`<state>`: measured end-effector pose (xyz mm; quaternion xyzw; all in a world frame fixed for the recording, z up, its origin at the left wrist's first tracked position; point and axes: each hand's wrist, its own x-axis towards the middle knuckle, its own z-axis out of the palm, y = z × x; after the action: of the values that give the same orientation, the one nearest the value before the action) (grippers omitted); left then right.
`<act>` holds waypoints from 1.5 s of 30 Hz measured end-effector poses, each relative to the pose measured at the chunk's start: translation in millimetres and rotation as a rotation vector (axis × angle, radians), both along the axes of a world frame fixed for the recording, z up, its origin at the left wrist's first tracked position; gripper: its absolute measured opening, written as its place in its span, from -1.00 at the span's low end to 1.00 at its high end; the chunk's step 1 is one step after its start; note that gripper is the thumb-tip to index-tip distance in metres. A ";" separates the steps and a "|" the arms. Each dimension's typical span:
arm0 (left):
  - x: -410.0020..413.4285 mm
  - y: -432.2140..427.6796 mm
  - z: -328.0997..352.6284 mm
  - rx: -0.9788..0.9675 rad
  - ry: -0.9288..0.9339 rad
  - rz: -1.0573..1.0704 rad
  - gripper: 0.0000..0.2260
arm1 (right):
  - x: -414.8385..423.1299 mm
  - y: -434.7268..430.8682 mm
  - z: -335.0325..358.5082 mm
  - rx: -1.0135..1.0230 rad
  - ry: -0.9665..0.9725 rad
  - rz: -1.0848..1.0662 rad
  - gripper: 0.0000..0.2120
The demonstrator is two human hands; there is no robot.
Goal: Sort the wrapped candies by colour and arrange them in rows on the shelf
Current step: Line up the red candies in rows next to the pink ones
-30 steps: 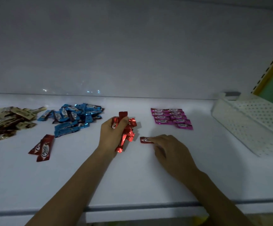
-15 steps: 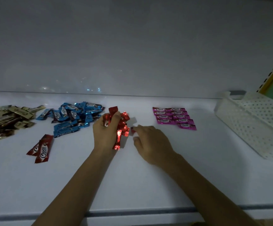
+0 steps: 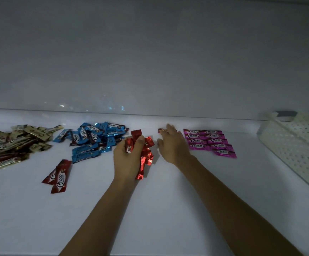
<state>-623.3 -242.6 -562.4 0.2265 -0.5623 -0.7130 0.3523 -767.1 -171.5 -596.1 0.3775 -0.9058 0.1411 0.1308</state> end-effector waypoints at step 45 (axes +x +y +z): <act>12.5 -33.0 -8.8 -0.211 -0.100 0.259 -0.89 | 66.0 -4.7 13.3 -0.057 0.197 0.222 -0.90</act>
<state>-610.8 -275.6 -571.2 0.2941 -0.6171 -0.5864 0.4347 -701.1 -176.3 -582.8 0.4836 -0.8368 0.1427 0.2135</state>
